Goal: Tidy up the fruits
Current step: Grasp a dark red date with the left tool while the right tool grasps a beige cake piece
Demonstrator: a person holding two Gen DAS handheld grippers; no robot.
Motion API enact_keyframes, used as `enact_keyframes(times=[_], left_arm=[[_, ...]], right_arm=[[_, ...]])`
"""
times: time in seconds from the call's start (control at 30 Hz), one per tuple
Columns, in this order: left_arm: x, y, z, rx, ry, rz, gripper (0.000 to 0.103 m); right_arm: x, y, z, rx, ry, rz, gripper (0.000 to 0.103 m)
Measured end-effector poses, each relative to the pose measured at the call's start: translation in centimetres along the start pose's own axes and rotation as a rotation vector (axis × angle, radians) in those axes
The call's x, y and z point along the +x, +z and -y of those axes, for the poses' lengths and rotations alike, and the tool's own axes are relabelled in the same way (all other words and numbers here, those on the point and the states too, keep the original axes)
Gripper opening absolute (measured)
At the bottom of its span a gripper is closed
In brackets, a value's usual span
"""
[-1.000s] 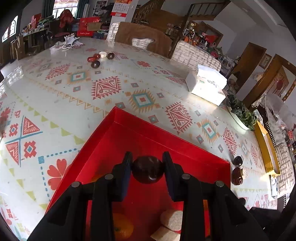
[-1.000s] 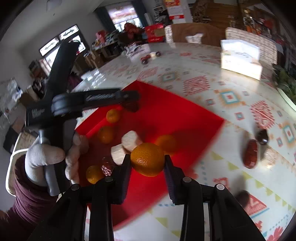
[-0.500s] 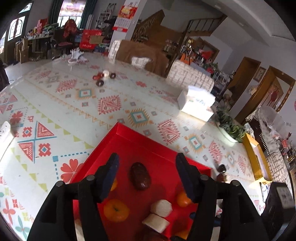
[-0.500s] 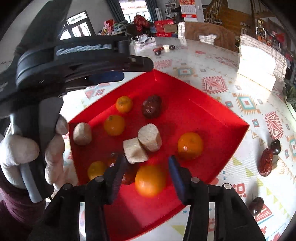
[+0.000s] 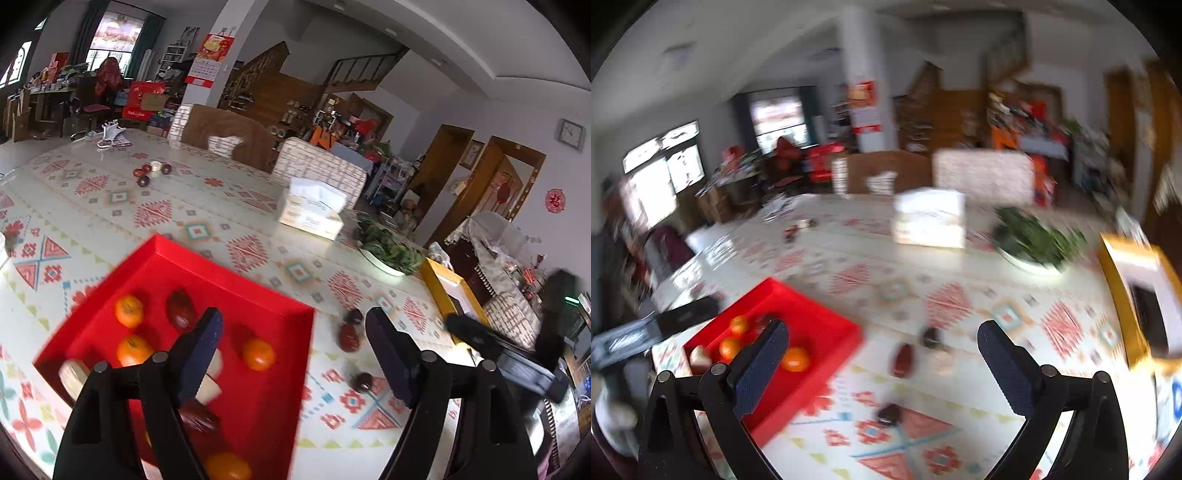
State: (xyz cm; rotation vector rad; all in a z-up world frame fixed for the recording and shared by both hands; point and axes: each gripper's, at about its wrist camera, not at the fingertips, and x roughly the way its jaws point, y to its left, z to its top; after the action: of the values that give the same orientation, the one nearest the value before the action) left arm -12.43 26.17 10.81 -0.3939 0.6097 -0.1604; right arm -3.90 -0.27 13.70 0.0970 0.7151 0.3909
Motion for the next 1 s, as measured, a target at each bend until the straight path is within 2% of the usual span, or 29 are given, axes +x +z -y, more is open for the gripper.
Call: enact_keyframes(times=[0.07,0.2,0.3,0.4,0.57,0.67,0.7,0.73,0.77,1.0], left_arm=[[0.1,-0.9,0.7,0.009,-0.008,-0.011,0.080],[0.9,-1.9,1.4,0.033,0.005,-0.048,0.080],[1.2,-2.1,1.3,0.024,0.015,-0.059,0.080],[1.4,-2.0,1.1,0.012,0.017,-0.060,0.080],[2.7,-1.9,1.3,0.001,0.021,-0.087,0.080],[3.6,-1.9,1.8,0.010,0.022,-0.106,0.080],[4.0,-1.9,2.0,0.014,0.022,-0.112,0.080],[4.5,-2.0,2.3,0.019,0.021,-0.124,0.080],[4.9,-2.0,2.6,0.023,0.019,-0.132,0.080],[9.3,-2.4,6.0,0.119,0.005,-0.214,0.080]], right_arm=[[2.1,-0.8,2.3,0.071,0.026,-0.098,0.102],[5.7,-2.4,3.3,0.055,0.001,-0.197,0.073],[7.0,-2.5,3.4,0.010,-0.040,-0.203,0.062],[8.5,-2.5,3.4,-0.038,-0.071,-0.212,0.062],[11.6,-2.9,3.2,-0.082,-0.074,-0.256,0.062],[12.5,-3.0,2.6,-0.115,-0.084,-0.258,0.058],[12.5,-2.9,2.5,-0.116,-0.076,-0.255,0.052],[12.5,-2.9,2.6,-0.110,-0.063,-0.255,0.038],[12.4,-2.9,2.7,-0.103,-0.057,-0.252,0.037],[10.5,-2.5,5.4,0.004,-0.049,-0.220,0.036]])
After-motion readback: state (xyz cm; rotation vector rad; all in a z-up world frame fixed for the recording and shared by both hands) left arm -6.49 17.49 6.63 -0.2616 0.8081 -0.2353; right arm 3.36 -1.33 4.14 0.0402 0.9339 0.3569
